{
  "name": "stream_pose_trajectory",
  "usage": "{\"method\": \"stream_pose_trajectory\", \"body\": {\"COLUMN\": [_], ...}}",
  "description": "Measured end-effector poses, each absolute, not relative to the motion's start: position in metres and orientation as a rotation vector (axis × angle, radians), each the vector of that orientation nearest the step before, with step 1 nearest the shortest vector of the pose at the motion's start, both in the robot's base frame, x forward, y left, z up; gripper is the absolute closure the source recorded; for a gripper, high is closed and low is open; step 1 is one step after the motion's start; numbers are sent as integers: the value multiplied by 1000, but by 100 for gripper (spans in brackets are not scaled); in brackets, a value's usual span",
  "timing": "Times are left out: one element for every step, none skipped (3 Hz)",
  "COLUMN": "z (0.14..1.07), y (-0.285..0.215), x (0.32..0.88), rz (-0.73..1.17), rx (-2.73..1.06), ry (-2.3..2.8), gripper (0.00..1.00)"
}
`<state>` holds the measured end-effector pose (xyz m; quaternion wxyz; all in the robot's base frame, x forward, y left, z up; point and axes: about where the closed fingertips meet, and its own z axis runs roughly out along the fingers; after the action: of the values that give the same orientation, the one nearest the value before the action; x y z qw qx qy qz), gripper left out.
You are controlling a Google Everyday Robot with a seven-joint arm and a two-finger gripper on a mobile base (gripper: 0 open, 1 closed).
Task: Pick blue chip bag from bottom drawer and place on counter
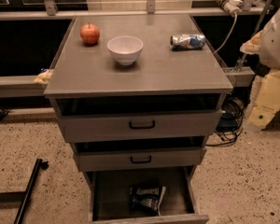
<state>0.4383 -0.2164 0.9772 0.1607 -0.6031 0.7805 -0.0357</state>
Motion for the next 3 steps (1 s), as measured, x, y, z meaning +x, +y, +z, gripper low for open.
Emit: {"method": "stream_pose_trajectory", "body": {"z": [977, 950, 887], "y": [-216, -218, -213], "x": [438, 434, 423], "rz": [-102, -49, 76], "rx": [-1722, -1696, -1644], "ry": [2229, 2228, 2224], "gripper": [0, 19, 42]}}
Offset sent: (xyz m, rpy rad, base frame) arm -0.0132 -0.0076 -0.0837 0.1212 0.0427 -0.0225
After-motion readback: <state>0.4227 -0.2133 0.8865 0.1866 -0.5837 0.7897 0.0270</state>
